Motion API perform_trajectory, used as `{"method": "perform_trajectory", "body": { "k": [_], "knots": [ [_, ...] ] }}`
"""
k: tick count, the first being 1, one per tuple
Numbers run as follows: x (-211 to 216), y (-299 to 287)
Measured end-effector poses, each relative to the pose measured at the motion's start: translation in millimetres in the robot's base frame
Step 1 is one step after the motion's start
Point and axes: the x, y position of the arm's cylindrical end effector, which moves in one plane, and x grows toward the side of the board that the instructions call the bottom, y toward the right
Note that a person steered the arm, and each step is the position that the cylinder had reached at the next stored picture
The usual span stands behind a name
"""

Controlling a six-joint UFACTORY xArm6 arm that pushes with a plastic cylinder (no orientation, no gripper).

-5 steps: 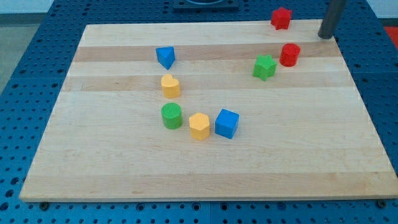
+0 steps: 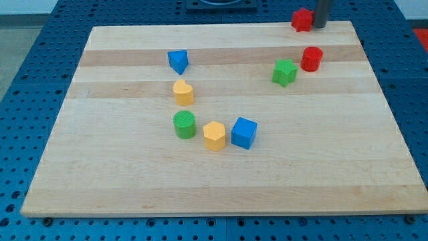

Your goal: Push the red star towards top center of the board

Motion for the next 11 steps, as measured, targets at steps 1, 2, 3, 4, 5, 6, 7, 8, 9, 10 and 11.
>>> {"method": "perform_trajectory", "body": {
  "k": [1, 2, 3, 4, 5, 6, 7, 8, 9, 10, 11],
  "knots": [
    [-2.1, -13.0],
    [-6.0, -15.0],
    [-6.2, -15.0],
    [-7.5, -15.0],
    [-9.1, -17.4],
    [-9.2, -19.6],
    [-9.2, -28.8],
    [-9.1, -43.0],
    [-8.4, -62.4],
    [-8.5, -79.1],
    [-8.0, -92.9]
  ]
}}
